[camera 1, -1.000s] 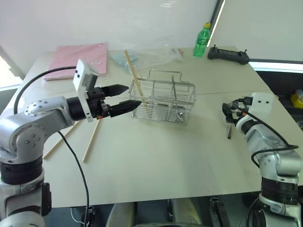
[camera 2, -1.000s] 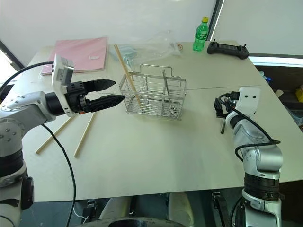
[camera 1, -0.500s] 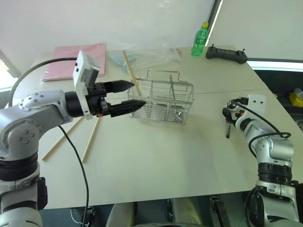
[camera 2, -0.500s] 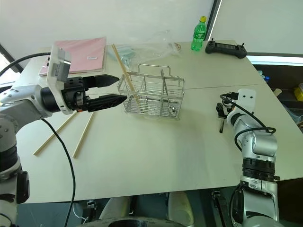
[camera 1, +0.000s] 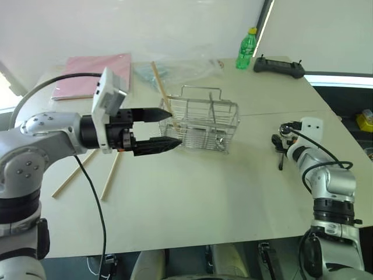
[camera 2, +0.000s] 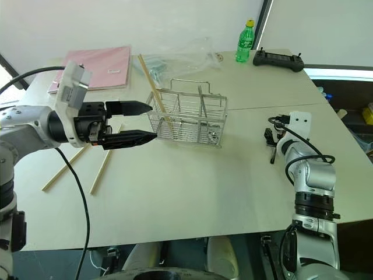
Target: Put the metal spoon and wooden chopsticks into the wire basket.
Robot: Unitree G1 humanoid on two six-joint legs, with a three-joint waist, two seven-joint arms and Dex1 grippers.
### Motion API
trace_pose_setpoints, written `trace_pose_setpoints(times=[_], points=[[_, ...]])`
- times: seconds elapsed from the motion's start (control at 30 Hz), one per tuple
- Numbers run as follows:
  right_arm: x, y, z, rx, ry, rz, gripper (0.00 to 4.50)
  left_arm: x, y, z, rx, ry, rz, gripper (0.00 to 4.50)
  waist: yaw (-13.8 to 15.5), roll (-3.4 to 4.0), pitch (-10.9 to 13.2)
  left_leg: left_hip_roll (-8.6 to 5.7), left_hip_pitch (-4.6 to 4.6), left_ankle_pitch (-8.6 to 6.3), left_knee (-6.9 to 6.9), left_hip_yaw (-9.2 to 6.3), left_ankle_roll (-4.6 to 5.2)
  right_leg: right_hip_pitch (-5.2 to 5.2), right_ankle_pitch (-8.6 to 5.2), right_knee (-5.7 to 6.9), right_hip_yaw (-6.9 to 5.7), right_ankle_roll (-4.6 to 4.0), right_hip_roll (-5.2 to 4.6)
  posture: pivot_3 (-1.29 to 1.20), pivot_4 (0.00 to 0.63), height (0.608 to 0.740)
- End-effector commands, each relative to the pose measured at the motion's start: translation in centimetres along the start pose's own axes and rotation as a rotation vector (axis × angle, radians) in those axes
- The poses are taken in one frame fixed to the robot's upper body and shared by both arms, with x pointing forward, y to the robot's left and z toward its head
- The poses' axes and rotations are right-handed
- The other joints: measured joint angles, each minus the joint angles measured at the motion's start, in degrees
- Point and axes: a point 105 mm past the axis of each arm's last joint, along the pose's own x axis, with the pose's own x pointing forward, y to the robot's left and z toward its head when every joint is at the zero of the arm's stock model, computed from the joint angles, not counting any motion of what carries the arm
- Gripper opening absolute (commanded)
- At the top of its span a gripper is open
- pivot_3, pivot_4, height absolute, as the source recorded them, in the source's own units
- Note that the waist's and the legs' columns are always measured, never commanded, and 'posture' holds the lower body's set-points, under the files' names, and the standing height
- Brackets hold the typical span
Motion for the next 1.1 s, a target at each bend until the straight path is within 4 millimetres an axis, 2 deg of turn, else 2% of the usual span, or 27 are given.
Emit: trace_pose_setpoints(times=[0.03, 0.27, 0.7, 0.8, 1.0, 1.03, 1.1], points=[[-0.3, 0.2, 1.9, 0.040, -0.045, 0.002, 4.27, 0.0, 0.0, 1.0, 0.051, -0.024, 0.001, 4.26, 0.0, 0.00, 0.0, 0.00, 0.00, 0.00, 0.00, 0.00, 0.00, 0.00, 0.00, 0.00, 0.00, 0.00, 0.00, 0.00, 0.150, 0.728], [-0.2, 0.5, 0.7, 0.046, 0.096, 0.000, 4.27, 0.2, 0.1, 1.9, 0.064, -0.056, 0.003, 4.26, 0.1, 0.02, 0.0, 0.00, -0.01, 0.00, 0.00, 0.00, 0.00, 0.00, 0.00, 0.00, 0.00, 0.00, 0.01, 0.00, 0.150, 0.728], [-0.6, -0.2, -0.8, 0.118, 0.172, -0.018, 4.27, 0.1, 0.2, 2.2, 0.079, -0.066, 0.023, 4.26, 0.2, 0.02, 0.0, 0.00, -0.01, 0.00, 0.01, -0.01, 0.01, 0.02, 0.00, -0.01, 0.00, 0.00, 0.02, 0.00, 0.150, 0.728], [-0.8, -0.2, -0.9, 0.119, 0.172, -0.016, 3.45, 0.1, 0.3, 2.4, 0.081, -0.069, 0.024, 4.50, 0.1, 0.02, 0.0, 0.00, 0.00, 0.00, 0.01, -0.01, 0.01, 0.02, 0.00, -0.01, 0.00, 0.00, 0.02, 0.00, 0.150, 0.728], [-1.0, -0.1, -1.3, 0.125, 0.177, -0.024, 0.28, 0.2, 0.6, 3.0, 0.083, -0.087, 0.026, 4.50, -0.1, 0.02, 0.0, 0.01, 0.00, 0.00, 0.01, -0.01, 0.01, 0.02, 0.00, 0.00, 0.00, 0.01, 0.03, 0.00, 0.150, 0.728], [-1.1, -0.2, -1.4, 0.124, 0.182, -0.027, 0.06, 0.2, 0.6, 3.1, 0.082, -0.088, 0.027, 4.50, -0.1, 0.01, 0.0, 0.01, 0.01, 0.00, 0.00, -0.01, 0.01, 0.02, 0.01, 0.00, 0.00, 0.01, 0.03, 0.00, 0.150, 0.728], [-1.1, -0.2, -1.6, 0.123, 0.188, -0.030, 0.06, 0.2, 0.7, 3.1, 0.081, -0.090, 0.026, 4.50, -0.1, 0.02, 0.0, 0.01, 0.01, 0.00, 0.01, -0.01, 0.01, 0.02, 0.00, 0.01, 0.00, 0.01, 0.03, 0.00, 0.150, 0.728]])
